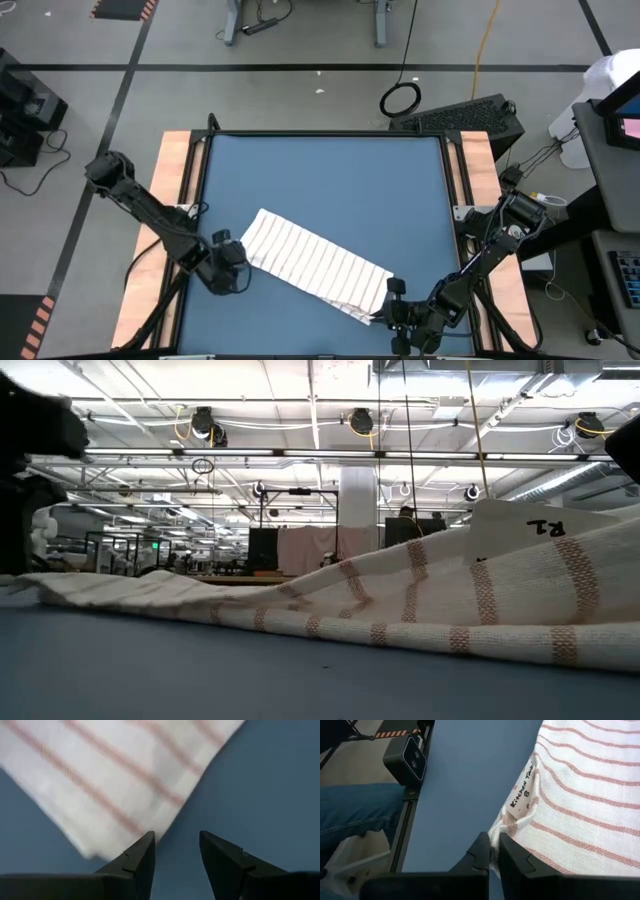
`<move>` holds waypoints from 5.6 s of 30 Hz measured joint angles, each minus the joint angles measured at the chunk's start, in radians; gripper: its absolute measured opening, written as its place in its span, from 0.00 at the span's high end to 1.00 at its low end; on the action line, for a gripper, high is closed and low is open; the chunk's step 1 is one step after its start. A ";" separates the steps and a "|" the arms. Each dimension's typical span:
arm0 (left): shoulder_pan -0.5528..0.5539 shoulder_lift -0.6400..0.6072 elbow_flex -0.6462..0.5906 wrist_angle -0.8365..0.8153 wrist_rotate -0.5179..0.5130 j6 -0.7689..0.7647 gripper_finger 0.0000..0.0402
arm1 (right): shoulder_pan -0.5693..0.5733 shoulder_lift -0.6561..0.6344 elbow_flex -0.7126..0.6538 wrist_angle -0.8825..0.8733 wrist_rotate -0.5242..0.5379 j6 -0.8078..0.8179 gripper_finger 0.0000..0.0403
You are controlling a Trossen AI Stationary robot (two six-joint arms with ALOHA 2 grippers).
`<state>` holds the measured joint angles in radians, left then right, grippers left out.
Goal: Roll towel
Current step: Fold the white towel
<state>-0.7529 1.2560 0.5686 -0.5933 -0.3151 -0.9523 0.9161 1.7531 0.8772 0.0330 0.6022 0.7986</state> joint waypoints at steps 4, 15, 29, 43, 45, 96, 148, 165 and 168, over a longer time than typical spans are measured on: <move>-0.001 0.001 0.000 -0.028 -0.054 -0.010 0.60 | 0.000 0.000 0.000 0.000 0.000 -0.003 0.98; -0.008 0.001 0.029 -0.196 -0.063 -0.159 0.60 | 0.000 0.000 0.000 0.000 0.047 0.011 0.98; -0.129 0.138 0.048 -0.075 -0.199 0.041 0.60 | 0.000 0.000 0.000 -0.001 0.051 0.027 0.98; -0.161 0.243 0.105 -0.173 -0.314 0.087 0.60 | 0.002 0.000 0.000 -0.001 0.047 0.053 0.98; -0.160 0.243 0.094 -0.193 -0.291 0.070 0.59 | 0.002 0.000 0.000 -0.001 0.047 0.053 0.98; -0.151 0.192 0.223 -0.028 -0.081 -0.109 0.80 | 0.069 -0.193 0.000 -0.395 0.136 0.164 0.98; 0.446 -0.042 0.471 -0.303 -0.696 0.703 0.99 | -0.137 -0.782 0.000 -0.908 0.542 -0.086 0.98; 0.668 -0.042 0.321 -0.277 -0.199 0.854 0.97 | -0.146 -0.611 -0.141 -0.704 0.257 0.079 0.98; 0.666 -0.042 0.287 -0.271 -0.149 0.834 0.97 | -0.143 -0.555 -0.142 -0.687 0.207 0.098 0.98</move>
<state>-0.0872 1.2140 0.8559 -0.8641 -0.4638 -0.1180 0.7727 1.1984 0.7349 -0.6536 0.8092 0.8963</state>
